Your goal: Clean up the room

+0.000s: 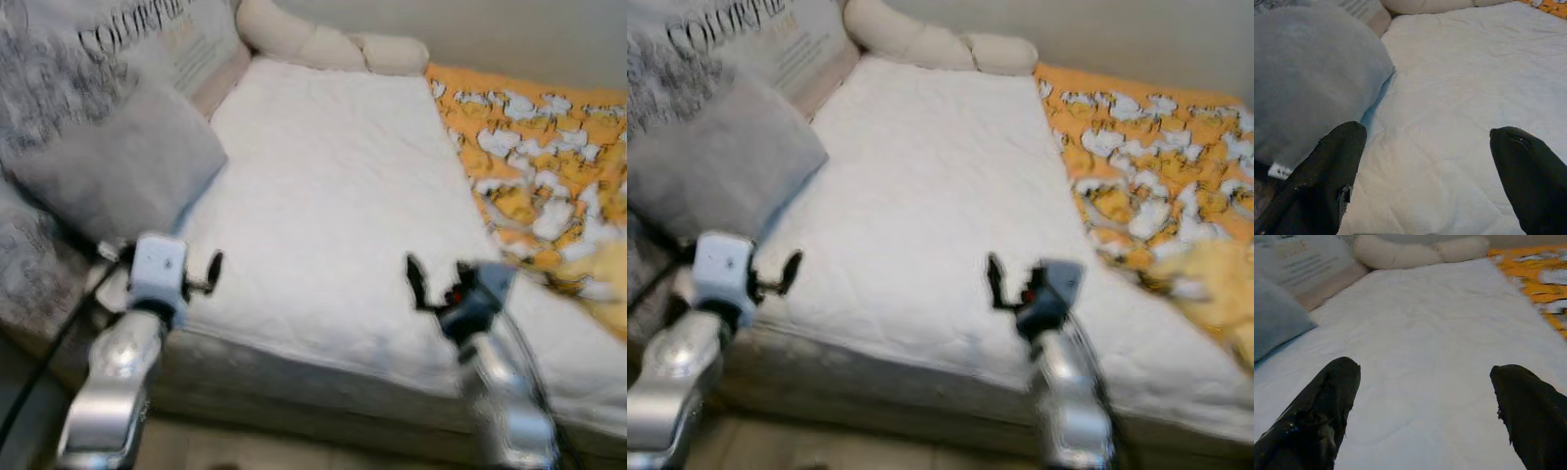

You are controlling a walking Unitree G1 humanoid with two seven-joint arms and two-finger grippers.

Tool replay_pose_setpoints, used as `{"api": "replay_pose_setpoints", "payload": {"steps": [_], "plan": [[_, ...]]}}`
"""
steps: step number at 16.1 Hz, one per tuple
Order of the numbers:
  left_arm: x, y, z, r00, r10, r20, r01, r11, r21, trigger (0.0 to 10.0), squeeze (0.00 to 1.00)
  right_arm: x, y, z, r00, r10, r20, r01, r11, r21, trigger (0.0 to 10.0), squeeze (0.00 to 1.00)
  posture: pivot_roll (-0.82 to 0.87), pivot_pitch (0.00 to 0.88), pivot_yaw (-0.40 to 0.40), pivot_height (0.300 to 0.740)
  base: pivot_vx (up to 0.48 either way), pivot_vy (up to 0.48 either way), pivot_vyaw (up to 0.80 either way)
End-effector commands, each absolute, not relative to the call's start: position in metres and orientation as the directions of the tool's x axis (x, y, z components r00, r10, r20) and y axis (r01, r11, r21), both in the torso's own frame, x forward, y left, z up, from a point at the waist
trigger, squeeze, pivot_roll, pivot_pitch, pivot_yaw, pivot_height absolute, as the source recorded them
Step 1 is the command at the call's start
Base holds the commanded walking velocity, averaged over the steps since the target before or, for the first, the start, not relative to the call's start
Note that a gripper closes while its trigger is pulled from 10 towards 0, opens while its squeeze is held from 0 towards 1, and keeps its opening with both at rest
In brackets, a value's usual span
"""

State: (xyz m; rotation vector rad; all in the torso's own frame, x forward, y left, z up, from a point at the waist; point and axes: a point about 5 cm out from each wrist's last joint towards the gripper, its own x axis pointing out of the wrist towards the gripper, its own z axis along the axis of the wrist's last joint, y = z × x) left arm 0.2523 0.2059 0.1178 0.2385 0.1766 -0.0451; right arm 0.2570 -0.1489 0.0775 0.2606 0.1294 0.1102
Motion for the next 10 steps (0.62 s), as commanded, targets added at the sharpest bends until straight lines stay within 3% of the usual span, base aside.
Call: {"api": "replay_pose_setpoints", "payload": {"steps": [1, 10], "plan": [[0.2535, 0.2007, 0.1191, 0.985, -0.036, -0.171, 0.075, 0.971, 0.228, 10.0, 1.0, 0.257, -0.1604, 0.0793, 0.99, 0.091, -0.11, -0.064, 0.971, 0.229, 10.0, 1.0, 0.01, 0.0, -0.06, 0.74, 0.0, -0.48, 0.0], [0.2583, 0.1954, 0.1192, 0.985, -0.041, -0.17, 0.081, 0.967, 0.241, 10.0, 1.0, 0.2647, -0.1647, 0.0808, 0.991, 0.083, -0.106, -0.06, 0.978, 0.197, 10.0, 1.0, 0.01, 0.0, -0.065, 0.74, 0.0, -0.48, 0.0]]}}
